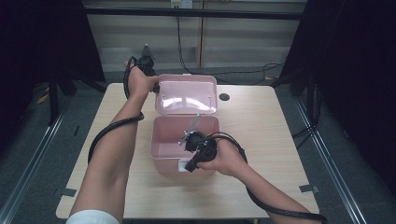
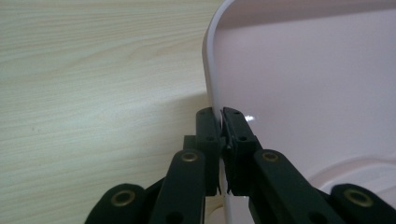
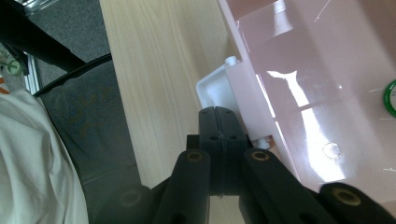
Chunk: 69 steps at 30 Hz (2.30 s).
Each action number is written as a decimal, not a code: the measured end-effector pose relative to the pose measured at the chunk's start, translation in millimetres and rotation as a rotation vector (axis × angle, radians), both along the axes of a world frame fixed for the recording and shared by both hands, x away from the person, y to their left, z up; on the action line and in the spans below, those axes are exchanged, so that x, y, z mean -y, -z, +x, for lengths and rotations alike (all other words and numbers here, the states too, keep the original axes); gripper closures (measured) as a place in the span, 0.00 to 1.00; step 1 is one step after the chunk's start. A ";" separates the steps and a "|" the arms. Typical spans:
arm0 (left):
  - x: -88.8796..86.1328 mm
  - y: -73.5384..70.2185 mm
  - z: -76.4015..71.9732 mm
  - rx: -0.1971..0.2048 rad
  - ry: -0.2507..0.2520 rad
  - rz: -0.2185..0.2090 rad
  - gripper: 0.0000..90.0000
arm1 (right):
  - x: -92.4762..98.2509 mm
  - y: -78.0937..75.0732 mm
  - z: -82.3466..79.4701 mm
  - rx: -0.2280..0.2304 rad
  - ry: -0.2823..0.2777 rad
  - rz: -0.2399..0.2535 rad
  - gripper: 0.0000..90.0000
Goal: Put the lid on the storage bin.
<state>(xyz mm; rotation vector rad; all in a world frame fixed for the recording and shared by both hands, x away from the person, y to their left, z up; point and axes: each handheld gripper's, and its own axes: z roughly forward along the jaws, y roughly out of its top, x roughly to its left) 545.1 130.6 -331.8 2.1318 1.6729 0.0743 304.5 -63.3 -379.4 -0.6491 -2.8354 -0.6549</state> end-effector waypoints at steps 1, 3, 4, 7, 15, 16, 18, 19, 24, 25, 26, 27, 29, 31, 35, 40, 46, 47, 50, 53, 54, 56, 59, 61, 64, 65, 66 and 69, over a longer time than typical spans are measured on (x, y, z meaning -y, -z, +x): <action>-0.1 -1.3 -0.5 0.003 0.002 0.001 0.96 | 0.1 -0.1 0.6 0.004 0.000 0.004 1.00; -0.8 -3.0 -1.5 0.009 0.001 -0.004 0.96 | 0.4 -0.4 1.7 0.002 0.000 0.005 1.00; -1.0 -4.4 -2.2 0.008 0.000 -0.008 0.96 | 0.4 -0.6 1.9 0.004 0.001 0.004 1.00; -2.5 -8.8 -4.1 0.015 -0.001 -0.014 0.96 | 0.5 -0.9 2.4 0.007 0.009 0.004 1.00; -3.6 -18.0 -9.2 0.022 0.001 -0.012 0.97 | 0.9 -1.7 3.1 0.005 0.017 0.007 1.00; -3.5 -21.0 -10.5 0.020 0.003 -0.010 0.97 | 0.8 -1.6 3.1 0.012 0.015 0.004 1.00; -3.7 -23.3 -12.0 0.022 0.002 -0.012 0.98 | 0.1 -2.0 3.3 0.010 0.019 -0.002 1.00; -3.8 -24.2 -12.7 0.025 0.004 -0.011 0.98 | 0.0 -2.1 3.4 0.011 0.018 -0.003 1.00; -4.3 -28.1 -15.5 0.027 0.006 -0.013 0.98 | -0.3 -2.2 3.5 0.012 0.019 -0.003 1.00; -4.3 -28.1 -15.5 0.027 0.006 -0.013 0.98 | -0.3 -2.2 3.5 0.012 0.019 -0.003 1.00; -4.6 -29.5 -16.2 0.025 0.007 -0.012 0.98 | -0.3 -2.2 3.6 0.011 0.020 -0.003 1.00; -4.2 -30.1 -16.7 0.025 0.006 -0.010 0.98 | -0.4 -2.3 3.7 0.011 0.020 -0.003 1.00; -3.8 -31.4 -17.3 0.027 0.011 -0.006 0.98 | -0.8 -2.3 3.6 0.011 0.025 -0.004 1.00; -3.8 -32.8 -17.7 0.026 0.013 -0.002 0.98 | -0.7 -2.4 3.7 0.008 0.027 -0.004 1.00; -3.6 -35.9 -18.8 0.016 0.019 0.000 0.98 | -0.9 -2.7 4.1 0.004 0.027 -0.008 1.00; -3.7 -40.2 -20.6 0.013 0.029 0.003 0.98 | -1.5 -2.8 4.7 0.003 0.027 -0.008 1.00; -3.5 -44.1 -22.9 0.010 0.037 0.007 0.98 | -1.5 -2.6 5.1 0.003 0.024 -0.005 1.00; -3.5 -44.7 -23.3 0.010 0.039 0.007 0.98 | -1.5 -2.6 5.2 0.003 0.024 -0.006 1.00; -3.0 -46.8 -25.3 0.010 0.041 0.012 0.98 | -1.9 -2.9 5.2 0.001 0.031 -0.009 1.00; -2.6 -48.8 -26.9 0.009 0.046 0.015 0.98 | -2.2 -3.1 5.6 -0.002 0.034 -0.012 1.00; -2.4 -49.4 -27.5 0.009 0.049 0.018 0.98 | -2.3 -3.3 5.6 -0.001 0.034 -0.015 1.00; -2.7 -51.0 -28.2 0.004 0.056 0.024 0.98 | -2.5 -3.1 5.7 0.000 0.037 -0.014 1.00; -2.0 -52.7 -30.1 0.002 0.061 0.031 0.98 | -2.5 -3.2 6.2 -0.003 0.040 -0.014 1.00; -2.2 -54.2 -31.1 0.000 0.067 0.035 0.98 | -2.5 -3.0 6.4 -0.003 0.040 -0.011 1.00; -2.6 -55.5 -33.0 0.004 0.075 0.043 0.98 | -2.8 -3.1 7.0 -0.004 0.041 -0.011 1.00; -2.6 -56.1 -33.9 0.004 0.072 0.045 0.98 | -3.0 -3.3 7.1 -0.004 0.044 -0.012 1.00; -2.8 -56.4 -34.6 0.006 0.072 0.046 0.98 | -3.1 -3.2 7.3 -0.004 0.045 -0.013 1.00; -3.0 -58.0 -36.4 0.009 0.073 0.050 0.98 | -3.0 -3.3 7.7 -0.006 0.049 -0.014 1.00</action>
